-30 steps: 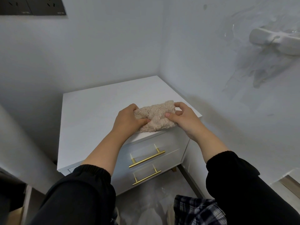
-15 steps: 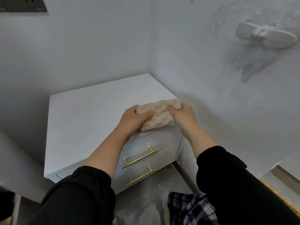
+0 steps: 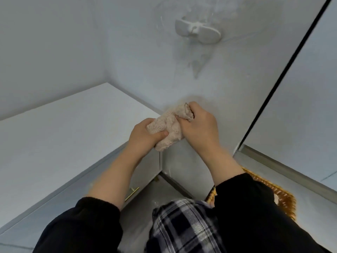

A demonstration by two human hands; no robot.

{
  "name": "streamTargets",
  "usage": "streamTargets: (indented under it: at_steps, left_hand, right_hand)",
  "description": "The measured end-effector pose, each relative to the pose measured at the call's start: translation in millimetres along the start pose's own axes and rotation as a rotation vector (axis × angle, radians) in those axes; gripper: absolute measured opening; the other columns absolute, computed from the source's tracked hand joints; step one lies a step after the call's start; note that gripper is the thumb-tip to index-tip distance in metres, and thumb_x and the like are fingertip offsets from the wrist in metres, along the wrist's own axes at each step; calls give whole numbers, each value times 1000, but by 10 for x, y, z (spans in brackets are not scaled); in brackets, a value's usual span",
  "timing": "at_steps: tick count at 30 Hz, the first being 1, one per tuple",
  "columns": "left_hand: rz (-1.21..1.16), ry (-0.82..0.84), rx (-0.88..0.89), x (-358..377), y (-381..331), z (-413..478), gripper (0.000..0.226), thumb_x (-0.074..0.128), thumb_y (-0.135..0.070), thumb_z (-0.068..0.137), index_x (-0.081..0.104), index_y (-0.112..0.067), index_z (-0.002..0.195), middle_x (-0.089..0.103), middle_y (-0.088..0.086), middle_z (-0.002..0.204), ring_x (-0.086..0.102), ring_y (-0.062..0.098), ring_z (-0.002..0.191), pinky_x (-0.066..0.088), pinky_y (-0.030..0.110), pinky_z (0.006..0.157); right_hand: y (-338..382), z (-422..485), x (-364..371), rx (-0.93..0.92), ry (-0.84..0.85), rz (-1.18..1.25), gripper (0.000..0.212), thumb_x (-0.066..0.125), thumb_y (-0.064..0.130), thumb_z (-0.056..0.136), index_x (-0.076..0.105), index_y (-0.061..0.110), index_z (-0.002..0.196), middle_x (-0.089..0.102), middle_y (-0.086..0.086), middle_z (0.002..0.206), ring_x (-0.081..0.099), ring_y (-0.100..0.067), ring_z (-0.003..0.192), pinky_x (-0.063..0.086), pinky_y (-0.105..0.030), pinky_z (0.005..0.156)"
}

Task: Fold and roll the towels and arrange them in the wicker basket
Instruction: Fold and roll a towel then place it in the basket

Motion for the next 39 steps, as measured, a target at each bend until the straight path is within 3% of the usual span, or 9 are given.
streamTargets:
  at_steps: [6,14,21,23,26,28,31,35,39]
  left_hand:
    - [137,322,20,952,-209,-213,17,74,-18,80,65,-25,92,70,2,92,67,20,90,56,43,85]
    - [324,731,-150,2193,-249,-441,20,69,-19,86,60,-17,103,65,5,102,64,20,93,58,35,78]
    - [86,549,-439,3174,443,-511,35,73,-9,79,60,-8,112,63,13,118,62,29,105,52,42,92]
    - [-60,497,-574,3337,750,-587,66,82,-20,70,55,-7,128,60,9,126,60,28,111,50,41,96]
    - [-144,531,-737,3476,1365,-628,109,90,-45,36,53,-10,132,61,6,127,61,26,111,48,43,99]
    - [-64,619,-765,3453,1561,-662,85,90,-41,51,59,-11,124,65,4,120,63,23,106,50,42,97]
    - [103,760,-771,3382,1835,-743,47,79,-31,76,61,-16,117,65,2,117,63,20,104,53,38,92]
    - [228,872,-686,3373,2106,-829,49,73,-29,83,55,-17,127,60,-2,120,56,13,102,49,28,84]
    - [762,1060,-248,3378,2249,-929,40,60,-43,90,57,-16,120,60,1,114,57,20,103,48,31,85]
  right_hand:
    - [-380,-535,-910,-274,-314,-150,17,61,11,78,68,2,92,65,-2,79,54,-6,71,39,-8,64]
    - [-1337,-1039,-1689,293,-336,1,24,65,11,83,52,26,70,53,12,63,50,3,61,33,-11,53]
    - [-2357,-1582,-1830,756,-359,73,17,67,29,82,62,13,84,66,-4,82,63,-22,80,53,-44,74]
    - [-2689,-1758,-1830,891,-339,152,11,70,28,82,65,19,87,69,-3,92,66,-20,87,56,-44,80]
    - [-3141,-2120,-1711,1148,-309,293,46,75,37,75,64,14,113,68,-6,111,67,-22,97,55,-45,86]
    - [-3270,-2324,-1599,1236,-256,366,44,74,31,80,62,10,117,70,-6,109,68,-24,97,54,-47,89]
    - [-3336,-2584,-1462,1322,-97,401,27,73,22,83,66,10,107,72,-8,104,69,-24,95,53,-47,91]
    - [-3444,-2827,-1357,1426,112,502,40,82,20,72,65,13,107,70,-9,110,67,-26,101,50,-51,95]
    - [-3493,-2919,-1349,1373,223,-31,17,74,19,80,60,17,89,61,0,89,59,-17,86,50,-34,73]
Point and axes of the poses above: each hand's wrist, its own z-axis towards the middle knuckle, its own x-axis out of the palm, y = z × x, the point moved 3 cm from there along z, towards the middle knuckle
